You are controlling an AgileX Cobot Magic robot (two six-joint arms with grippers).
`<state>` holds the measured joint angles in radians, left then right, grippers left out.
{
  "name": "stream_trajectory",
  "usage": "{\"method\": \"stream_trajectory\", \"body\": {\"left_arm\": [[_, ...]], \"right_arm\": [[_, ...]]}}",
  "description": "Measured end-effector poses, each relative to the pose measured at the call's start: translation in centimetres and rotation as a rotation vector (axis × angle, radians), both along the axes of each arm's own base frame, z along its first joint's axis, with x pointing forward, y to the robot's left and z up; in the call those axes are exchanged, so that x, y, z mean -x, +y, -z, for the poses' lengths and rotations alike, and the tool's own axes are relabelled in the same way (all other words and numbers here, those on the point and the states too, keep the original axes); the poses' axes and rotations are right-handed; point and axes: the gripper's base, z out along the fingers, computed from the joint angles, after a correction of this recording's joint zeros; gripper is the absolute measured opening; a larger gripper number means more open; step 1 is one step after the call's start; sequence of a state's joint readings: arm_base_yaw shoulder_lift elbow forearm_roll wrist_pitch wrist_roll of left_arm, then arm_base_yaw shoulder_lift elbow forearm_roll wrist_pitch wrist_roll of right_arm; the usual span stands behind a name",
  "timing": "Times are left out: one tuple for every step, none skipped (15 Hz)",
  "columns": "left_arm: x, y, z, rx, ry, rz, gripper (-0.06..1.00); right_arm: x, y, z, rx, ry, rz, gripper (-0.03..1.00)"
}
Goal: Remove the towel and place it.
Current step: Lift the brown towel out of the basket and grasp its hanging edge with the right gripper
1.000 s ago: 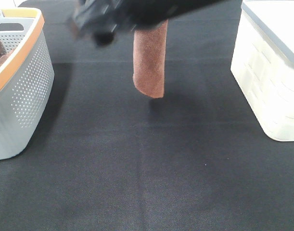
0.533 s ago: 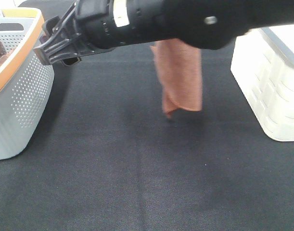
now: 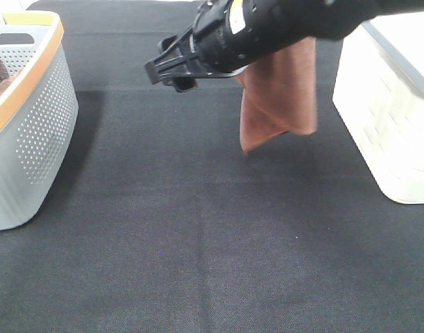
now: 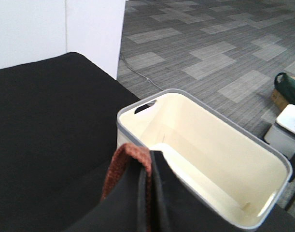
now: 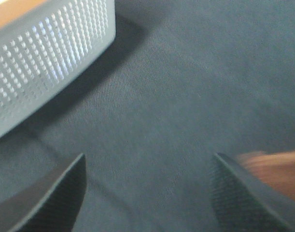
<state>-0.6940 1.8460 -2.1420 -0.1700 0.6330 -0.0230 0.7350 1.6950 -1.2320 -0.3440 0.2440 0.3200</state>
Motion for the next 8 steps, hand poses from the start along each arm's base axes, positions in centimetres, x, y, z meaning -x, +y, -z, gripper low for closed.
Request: {"method": "stream_trajectory", "body": {"left_arm": [[-0.1,0.1,0.0,-0.024,-0.020,-0.012,0.00],[-0.2,0.2,0.0,-0.034,-0.029,-0.017,0.00],[-0.2,0.2,0.0,-0.039,-0.033,-0.020,0.00],[-0.2,0.3,0.0,-0.048,-0.042,-0.025,0.00],[-0.3,0.3,0.0,-0.061,-0.054,-0.033,0.00],[-0.4,0.5,0.0,-0.086,-0.075,-0.046,0.00],[-0.5,0.6,0.1,-0.100,-0.086,-0.053,0.00],[-0.6,0.6,0.1,-0.115,-0.098,-0.060,0.00]], "right_arm": [[0.4,-0.5,-0.7,-0.002,0.023,0.033,0.68],[0.6,-0.8,-1.0,0.002,0.029,0.047,0.68],[0.8,-1.0,-1.3,0.003,0.031,0.054,0.68],[1.0,-1.3,-1.7,0.007,0.034,0.061,0.68],[1.2,-1.6,-2.0,0.009,0.043,0.075,0.68],[1.5,-2.0,-2.4,0.024,0.058,0.092,0.68],[1.7,-2.3,-2.5,0.041,0.071,0.103,0.68],[1.9,-2.6,-2.6,0.057,0.084,0.113,0.68]]}}
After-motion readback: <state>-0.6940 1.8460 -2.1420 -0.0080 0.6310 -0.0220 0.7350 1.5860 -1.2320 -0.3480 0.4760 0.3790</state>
